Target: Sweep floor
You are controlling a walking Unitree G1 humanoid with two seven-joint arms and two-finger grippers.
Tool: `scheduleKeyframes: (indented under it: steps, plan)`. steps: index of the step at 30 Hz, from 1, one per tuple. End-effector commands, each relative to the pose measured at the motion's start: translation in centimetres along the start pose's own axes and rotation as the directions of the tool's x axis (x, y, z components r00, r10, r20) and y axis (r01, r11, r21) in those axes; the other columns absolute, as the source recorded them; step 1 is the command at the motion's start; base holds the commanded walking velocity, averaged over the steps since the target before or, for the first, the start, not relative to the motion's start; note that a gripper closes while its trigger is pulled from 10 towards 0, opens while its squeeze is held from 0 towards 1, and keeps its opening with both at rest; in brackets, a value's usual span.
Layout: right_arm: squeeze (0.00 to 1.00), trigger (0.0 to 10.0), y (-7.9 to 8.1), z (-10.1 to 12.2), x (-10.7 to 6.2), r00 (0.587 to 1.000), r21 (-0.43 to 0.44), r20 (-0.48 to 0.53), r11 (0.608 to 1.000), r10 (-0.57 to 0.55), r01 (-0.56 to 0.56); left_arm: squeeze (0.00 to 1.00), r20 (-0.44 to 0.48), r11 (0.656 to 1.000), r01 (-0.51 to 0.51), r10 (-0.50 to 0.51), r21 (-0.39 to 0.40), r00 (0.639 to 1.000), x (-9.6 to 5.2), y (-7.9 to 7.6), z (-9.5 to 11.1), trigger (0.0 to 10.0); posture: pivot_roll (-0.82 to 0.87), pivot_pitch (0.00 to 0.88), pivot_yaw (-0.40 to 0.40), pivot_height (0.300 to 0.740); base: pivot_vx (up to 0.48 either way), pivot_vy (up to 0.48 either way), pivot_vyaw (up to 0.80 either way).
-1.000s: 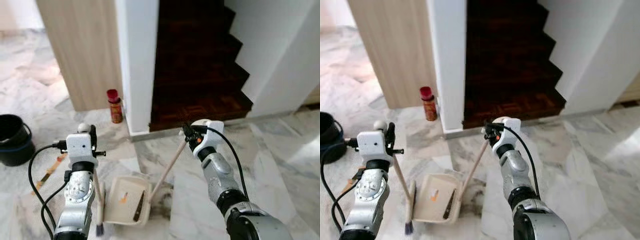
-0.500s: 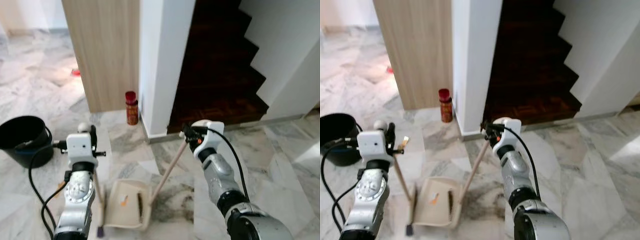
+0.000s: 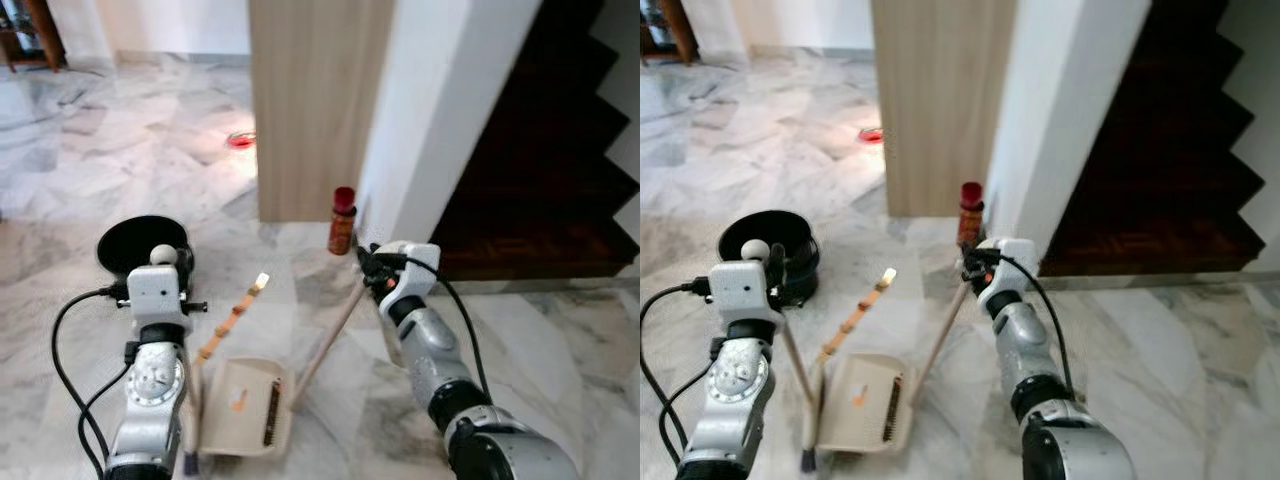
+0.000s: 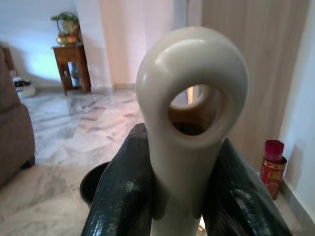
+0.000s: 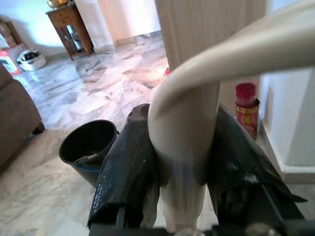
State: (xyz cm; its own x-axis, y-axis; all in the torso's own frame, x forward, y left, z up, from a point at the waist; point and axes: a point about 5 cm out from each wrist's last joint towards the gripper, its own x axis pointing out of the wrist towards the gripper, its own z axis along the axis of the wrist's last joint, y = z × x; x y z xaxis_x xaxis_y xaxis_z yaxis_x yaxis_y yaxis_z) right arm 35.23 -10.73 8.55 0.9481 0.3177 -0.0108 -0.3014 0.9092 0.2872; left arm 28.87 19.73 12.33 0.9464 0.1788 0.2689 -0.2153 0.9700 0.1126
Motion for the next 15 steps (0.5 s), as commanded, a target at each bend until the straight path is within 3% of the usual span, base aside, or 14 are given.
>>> scheduleKeyframes:
  steps: [1,15]
  plan:
    - [0.00,10.0,0.97,0.98,0.76,0.999,0.044,0.051,0.999,0.017,-0.020,0.00,0.053,1.000,-0.009,0.009,-0.010,0.999,0.44,0.04,1.04,10.0,0.20,0.000,-0.097,0.740,0.000,0.480,0.00]
    - [0.00,10.0,1.24,0.84,0.80,0.999,0.048,0.045,0.998,0.030,-0.032,0.00,0.058,1.000,-0.014,0.014,-0.009,0.998,0.46,0.17,1.16,10.0,0.21,0.000,-0.099,0.740,0.000,0.480,0.00]
